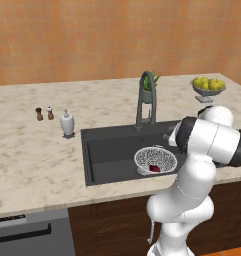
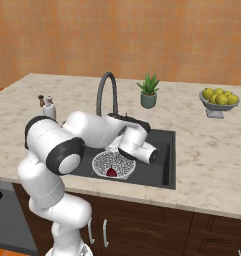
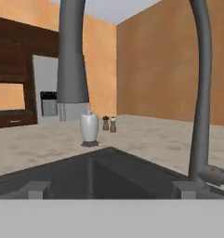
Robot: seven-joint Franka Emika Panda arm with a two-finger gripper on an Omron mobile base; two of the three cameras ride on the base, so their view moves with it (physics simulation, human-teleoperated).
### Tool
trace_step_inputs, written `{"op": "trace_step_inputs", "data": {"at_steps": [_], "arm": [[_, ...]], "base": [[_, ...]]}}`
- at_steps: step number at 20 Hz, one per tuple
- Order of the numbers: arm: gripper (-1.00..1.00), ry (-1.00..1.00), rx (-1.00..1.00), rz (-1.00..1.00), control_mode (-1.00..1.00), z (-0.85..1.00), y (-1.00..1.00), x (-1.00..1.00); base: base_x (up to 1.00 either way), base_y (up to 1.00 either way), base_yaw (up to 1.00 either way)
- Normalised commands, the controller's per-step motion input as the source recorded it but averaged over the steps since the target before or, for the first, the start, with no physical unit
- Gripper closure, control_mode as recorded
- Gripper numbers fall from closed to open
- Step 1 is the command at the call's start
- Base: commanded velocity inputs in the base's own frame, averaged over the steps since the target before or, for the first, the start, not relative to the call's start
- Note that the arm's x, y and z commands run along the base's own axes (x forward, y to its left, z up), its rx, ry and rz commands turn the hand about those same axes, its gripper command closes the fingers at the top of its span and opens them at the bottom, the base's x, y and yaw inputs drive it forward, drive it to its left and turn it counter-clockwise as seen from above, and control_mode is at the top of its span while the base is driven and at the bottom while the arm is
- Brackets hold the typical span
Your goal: Put the colander in the sink, put the pear in the colander, and turn on the sink faucet and pour water over the colander.
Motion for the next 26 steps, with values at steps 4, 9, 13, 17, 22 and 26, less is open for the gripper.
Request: {"op": "trace_step_inputs", "data": {"at_steps": [4,9,13,17,22,26], "arm": [[-1.0,-0.3,0.09,-0.09,-1.0,0.0,-0.01,0.55],[-1.0,-0.1,0.13,-0.03,-1.0,0.0,-0.22,0.61],[-1.0,-0.03,0.07,0.0,-1.0,0.0,-0.16,0.54],[-1.0,0.0,0.06,0.0,-1.0,0.0,-0.14,0.67],[-1.0,0.0,0.06,0.0,-1.0,0.0,-0.12,0.62],[-1.0,0.0,0.02,0.0,-1.0,-0.03,0.0,0.6]], "base": [[0.0,0.0,0.0],[0.0,0.0,0.0],[0.0,0.0,0.0],[0.0,0.0,0.0],[0.0,0.0,0.0],[0.0,0.0,0.0]]}}
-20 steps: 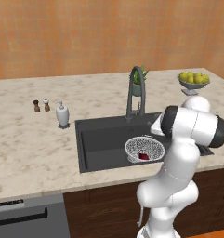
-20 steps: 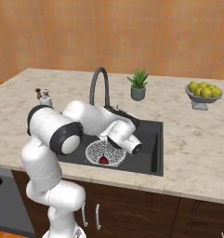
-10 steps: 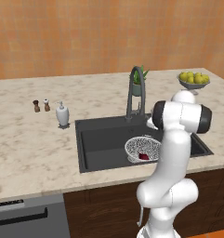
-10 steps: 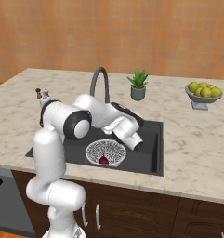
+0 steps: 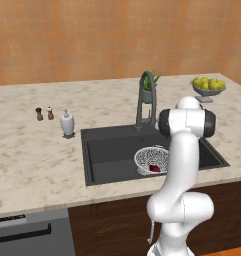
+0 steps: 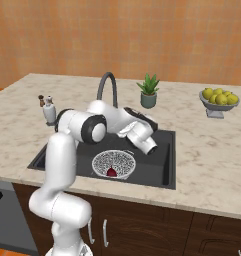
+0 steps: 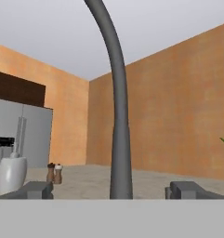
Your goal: Put the colander in the sink, put the pear in the colander, and turn on the sink faucet and pour water over the colander.
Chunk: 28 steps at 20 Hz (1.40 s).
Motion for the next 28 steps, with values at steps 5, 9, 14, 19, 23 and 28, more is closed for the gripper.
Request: {"op": "trace_step_inputs", "data": {"at_steps": [5,9,14,19,23,28], "arm": [[-1.0,0.0,0.0,0.0,-1.0,-0.05,0.15,0.34],[-1.0,0.0,0.0,0.0,-1.0,-0.11,0.12,0.34],[-1.0,0.03,0.0,0.0,-1.0,-0.05,0.0,0.37],[-1.0,0.14,0.0,0.0,-1.0,-0.07,0.0,0.38],[-1.0,0.18,0.0,0.0,-1.0,-0.14,-0.03,0.37],[-1.0,0.06,0.0,0.0,-1.0,-0.27,-0.01,0.45]], "base": [[0.0,0.0,0.0],[0.0,0.0,0.0],[0.0,0.0,0.0],[0.0,0.0,0.0],[0.0,0.0,0.0],[0.0,0.0,0.0]]}}
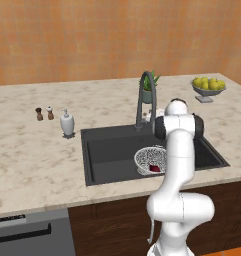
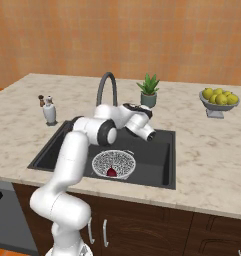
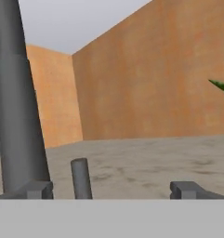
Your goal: Put the colander in the sink, put the pear in the colander, and turn on the sink faucet and pour water over the colander.
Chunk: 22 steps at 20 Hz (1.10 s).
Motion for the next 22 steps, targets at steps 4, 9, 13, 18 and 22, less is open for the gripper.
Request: {"op": "trace_step_inputs", "data": {"at_steps": [4,9,13,18,22], "arm": [[-1.0,0.01,0.0,0.0,-1.0,-0.36,0.0,0.48],[1.0,0.0,0.02,0.0,-1.0,-0.28,-0.08,0.39],[1.0,0.0,0.06,0.0,-1.0,-0.02,-0.29,0.12],[1.0,0.02,0.1,-0.04,-1.0,0.0,-0.58,0.0],[1.0,0.11,0.11,-0.11,-1.0,-0.04,-0.88,0.0]], "base": [[0.0,0.0,0.0],[0.0,0.0,0.0],[0.0,0.0,0.0],[0.0,0.0,0.0],[0.0,0.0,0.0]]}}
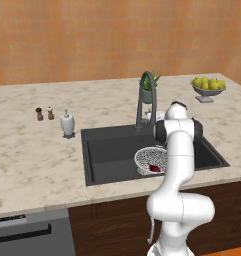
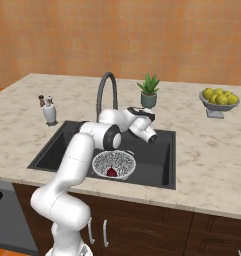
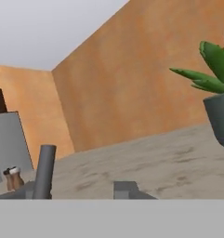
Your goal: Put the colander in the sink, put the pear in the colander, and turn on the sink faucet and pour water over the colander.
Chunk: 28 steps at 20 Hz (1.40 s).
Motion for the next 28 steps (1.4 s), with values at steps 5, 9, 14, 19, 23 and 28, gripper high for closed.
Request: {"op": "trace_step_inputs", "data": {"at_steps": [5,9,14,19,23,28], "arm": [[1.0,0.15,0.1,-0.15,-1.0,-0.11,-0.97,0.0],[1.0,0.11,0.09,-0.13,-1.0,-0.11,-0.85,0.0],[1.0,0.0,0.08,-0.01,-1.0,-0.01,-0.46,0.0],[1.0,0.0,0.13,0.0,-1.0,0.0,-0.63,-0.03],[1.0,0.0,0.15,0.0,-1.0,0.6,-0.63,-0.33],[1.0,-0.04,0.1,0.0,-1.0,0.98,-0.53,-0.57]], "base": [[0.0,0.0,0.0],[0.0,0.0,0.0],[0.0,0.0,0.0],[0.0,0.0,0.0],[0.0,0.0,0.0],[0.0,0.0,0.0]]}}
